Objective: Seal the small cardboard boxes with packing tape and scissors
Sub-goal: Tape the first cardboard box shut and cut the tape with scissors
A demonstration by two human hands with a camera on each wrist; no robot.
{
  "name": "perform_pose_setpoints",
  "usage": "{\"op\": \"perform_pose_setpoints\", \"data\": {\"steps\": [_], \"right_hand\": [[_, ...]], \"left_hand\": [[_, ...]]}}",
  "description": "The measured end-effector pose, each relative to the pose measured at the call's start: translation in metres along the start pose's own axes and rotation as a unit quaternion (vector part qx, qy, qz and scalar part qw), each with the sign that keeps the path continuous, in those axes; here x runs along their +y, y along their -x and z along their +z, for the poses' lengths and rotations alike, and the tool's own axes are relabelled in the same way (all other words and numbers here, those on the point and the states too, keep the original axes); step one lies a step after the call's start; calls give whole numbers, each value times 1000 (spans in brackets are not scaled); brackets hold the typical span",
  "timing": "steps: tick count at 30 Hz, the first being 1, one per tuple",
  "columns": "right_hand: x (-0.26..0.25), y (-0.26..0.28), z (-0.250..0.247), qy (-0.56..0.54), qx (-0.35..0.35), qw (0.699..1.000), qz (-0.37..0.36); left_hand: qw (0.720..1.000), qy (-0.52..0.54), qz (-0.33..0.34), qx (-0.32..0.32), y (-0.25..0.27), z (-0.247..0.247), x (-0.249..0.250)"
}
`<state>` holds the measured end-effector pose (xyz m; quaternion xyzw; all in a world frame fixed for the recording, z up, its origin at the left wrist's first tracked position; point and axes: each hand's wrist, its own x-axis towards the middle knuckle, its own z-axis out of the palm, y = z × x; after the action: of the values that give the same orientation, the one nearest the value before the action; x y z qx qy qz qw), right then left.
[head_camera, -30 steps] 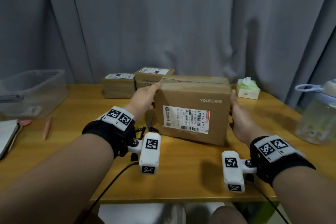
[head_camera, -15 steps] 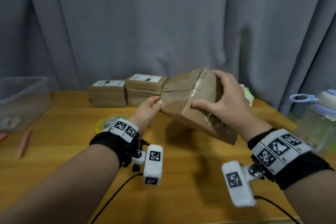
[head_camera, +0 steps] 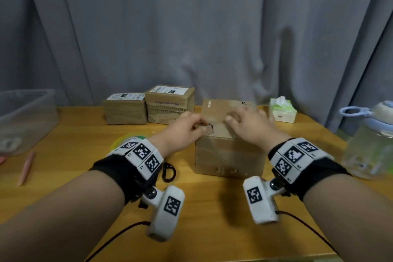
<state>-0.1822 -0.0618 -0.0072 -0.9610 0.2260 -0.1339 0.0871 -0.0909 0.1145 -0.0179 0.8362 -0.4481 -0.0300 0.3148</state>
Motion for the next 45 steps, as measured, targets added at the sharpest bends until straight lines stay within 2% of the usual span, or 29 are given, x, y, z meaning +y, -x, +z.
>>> {"op": "perform_pose_setpoints", "data": {"steps": [2, 4, 7, 9, 15, 21, 23, 25, 27, 33, 36, 41, 45], "right_hand": [[1, -2, 6, 14, -77, 997, 21], [2, -3, 9, -2, -80, 997, 0], [3, -4, 7, -6, -72, 997, -9], [4, -4, 8, -8, -71, 997, -18], [-1, -2, 5, -14, -66, 997, -26], [-14, -4, 7, -25, -54, 998, -25], [-18, -4, 9, -26, -47, 998, -31], [-20, -4, 10, -23, -43, 998, -38], [-19, -5, 11, -19, -40, 998, -39], [-19, -4, 11, -18, -30, 998, -48], [-22, -2, 11, -15, -29, 999, -42], [-42, -1, 11, -40, -77, 996, 33], [-46, 7, 11, -40, -92, 994, 39]], "left_hand": [[1000, -23, 18, -1, 0, -2, 1], [994, -102, 30, -11, 1, -7, 7], [971, -225, 68, -40, 0, -16, 17], [968, -236, 67, -56, -2, -18, 22], [971, -231, 49, -36, -2, -21, 14], [969, -235, 13, -70, -7, -21, 8], [982, -171, -17, -81, -10, -20, 4], [996, -4, -50, -76, -8, -19, 0], [987, 141, -56, -54, -6, -19, -4], [955, 294, -25, -15, 2, -11, -19], [955, 296, -4, -4, 3, -3, -19], [966, 253, -5, 54, -1, 9, -15], [955, 270, -62, 110, -7, 17, -26]]}}
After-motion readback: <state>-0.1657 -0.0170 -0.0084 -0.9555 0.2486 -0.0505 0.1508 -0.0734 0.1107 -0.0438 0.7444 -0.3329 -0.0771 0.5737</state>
